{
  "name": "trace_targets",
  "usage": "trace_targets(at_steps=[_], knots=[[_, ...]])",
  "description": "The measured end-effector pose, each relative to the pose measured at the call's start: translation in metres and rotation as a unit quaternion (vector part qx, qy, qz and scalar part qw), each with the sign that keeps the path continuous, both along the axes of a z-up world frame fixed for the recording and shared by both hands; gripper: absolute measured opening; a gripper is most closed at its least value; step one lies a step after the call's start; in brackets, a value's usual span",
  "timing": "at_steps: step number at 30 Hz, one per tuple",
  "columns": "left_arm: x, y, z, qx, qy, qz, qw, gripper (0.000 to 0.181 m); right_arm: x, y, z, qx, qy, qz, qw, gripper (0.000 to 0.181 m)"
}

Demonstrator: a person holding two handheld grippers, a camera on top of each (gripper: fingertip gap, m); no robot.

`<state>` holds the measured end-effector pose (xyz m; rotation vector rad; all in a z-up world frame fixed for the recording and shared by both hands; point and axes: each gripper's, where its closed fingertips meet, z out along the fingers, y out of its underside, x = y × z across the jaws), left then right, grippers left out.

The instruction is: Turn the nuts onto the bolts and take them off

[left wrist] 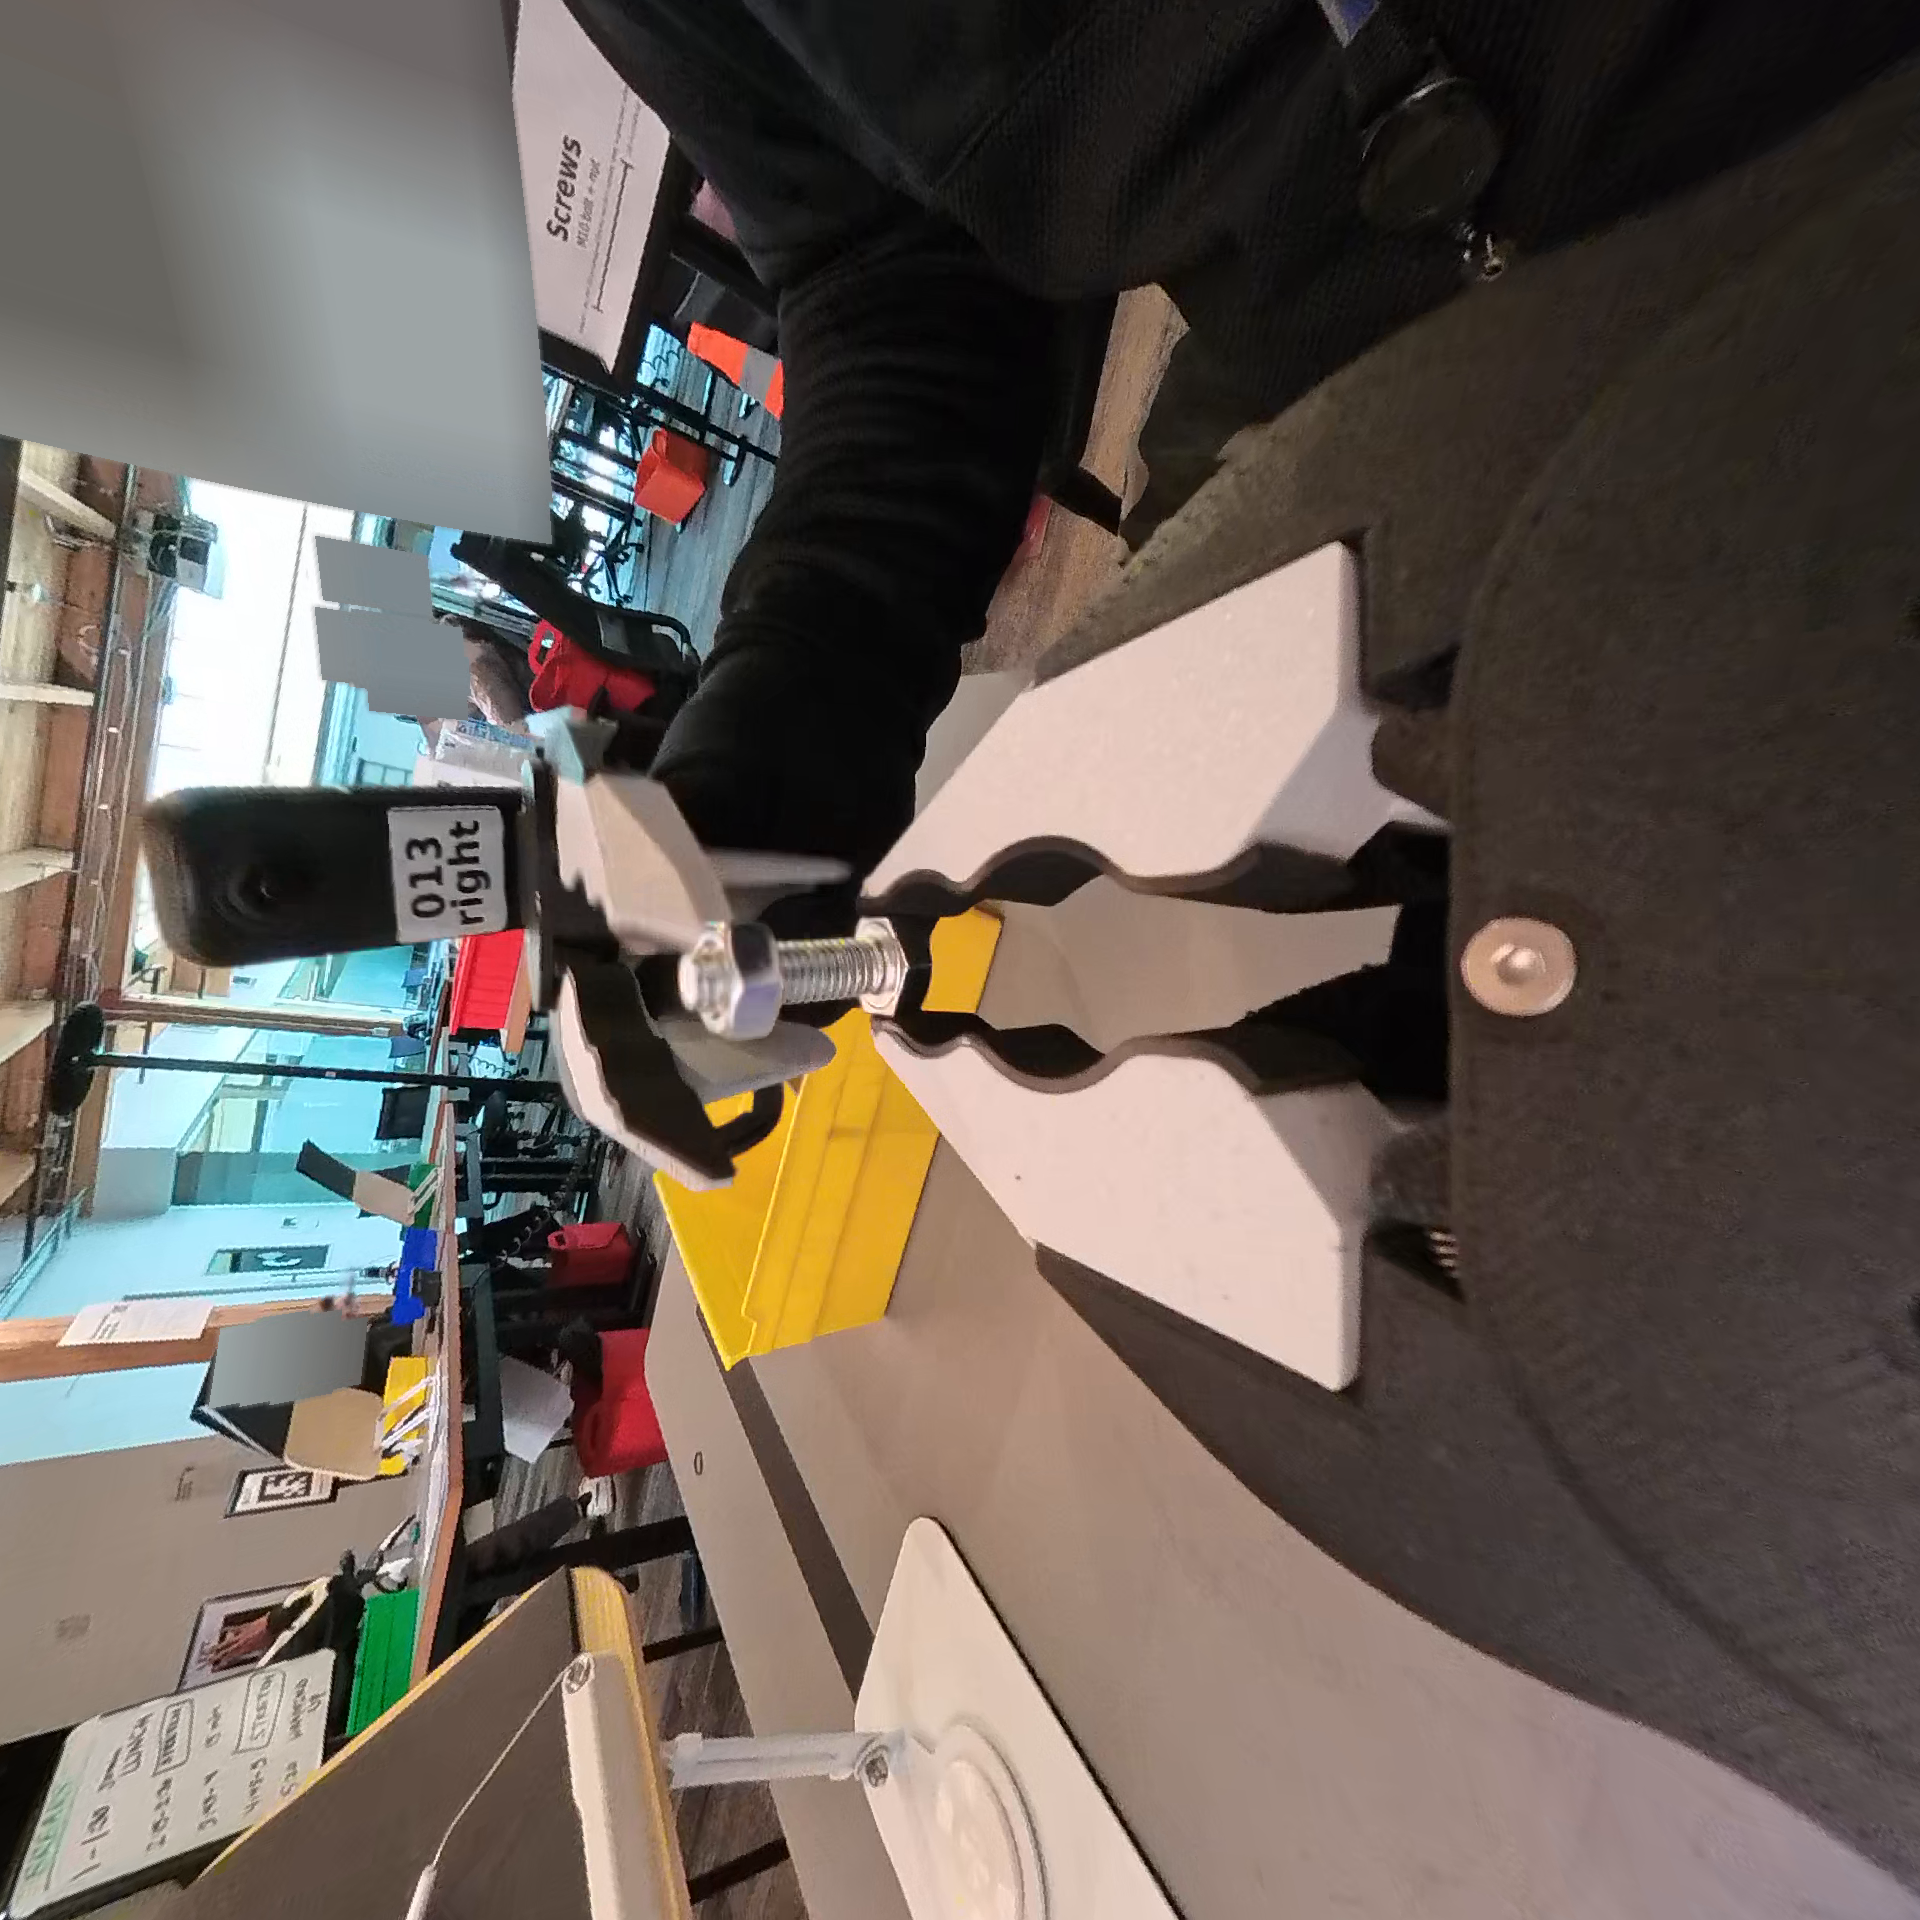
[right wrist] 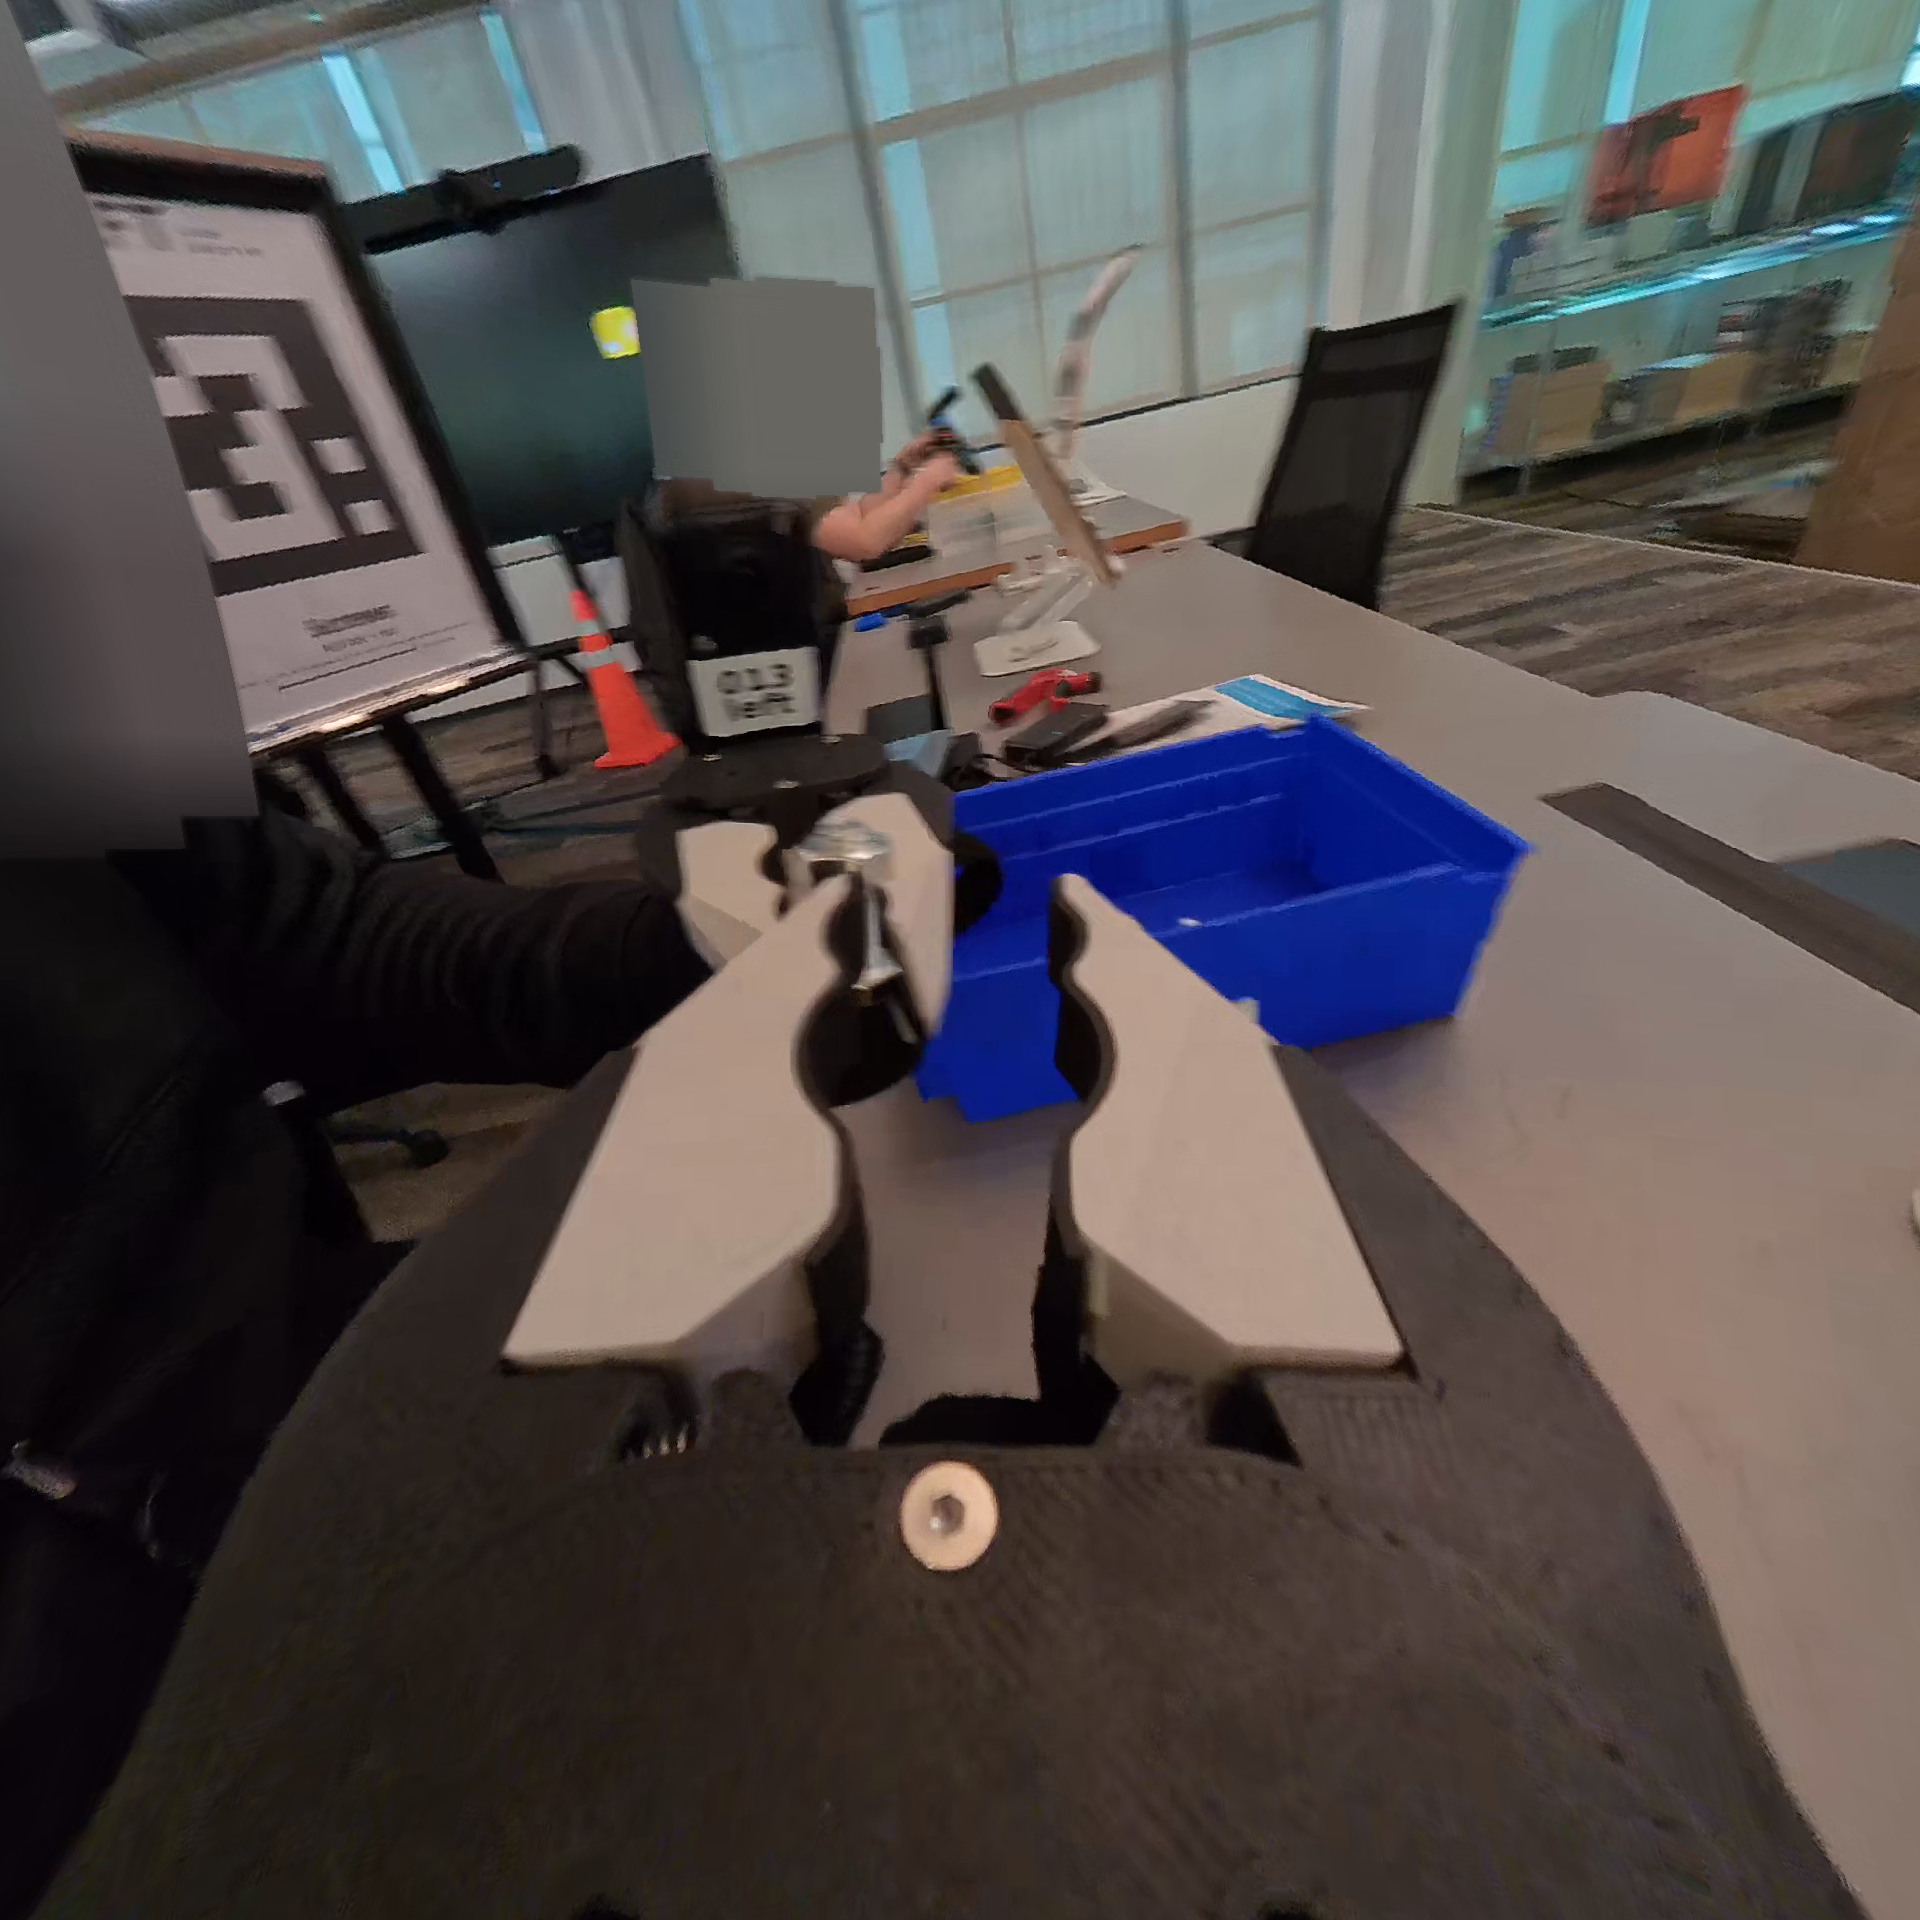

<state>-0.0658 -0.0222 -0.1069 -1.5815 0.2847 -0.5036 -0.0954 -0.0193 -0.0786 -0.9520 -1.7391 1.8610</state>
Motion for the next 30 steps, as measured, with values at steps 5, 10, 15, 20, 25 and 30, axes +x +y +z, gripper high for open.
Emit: trace_targets(at_steps=[5, 10, 15, 20, 25, 30], knots=[[0.001, -0.002, 0.005, 0.011, 0.002, -0.004, 1.000, 0.016, 0.003, 0.006, 0.008, -0.018, 0.014, 0.002, 1.000, 0.038], [0.005, -0.001, 0.001, 0.004, 0.008, -0.006, 1.000, 0.016, 0.005, -0.012, 0.008, 0.004, 0.018, 0.023, 1.000, 0.043], [0.001, -0.002, 0.003, -0.001, 0.018, 0.003, 1.000, 0.016, 0.001, 0.012, 0.004, -0.028, 0.014, -0.005, 0.999, 0.029], [-0.007, 0.002, -0.007, -0.038, 0.035, 0.024, 0.998, 0.016, 0.004, 0.009, 0.006, -0.040, 0.022, 0.009, 0.999, 0.047], [-0.002, 0.003, -0.009, -0.039, 0.043, 0.019, 0.998, 0.017, -0.002, -0.004, -0.004, -0.025, 0.011, 0.014, 1.000, 0.049], [-0.007, 0.001, -0.003, -0.030, 0.041, 0.029, 0.998, 0.017, -0.010, 0.038, -0.019, -0.057, -0.006, -0.051, 0.997, 0.036]])
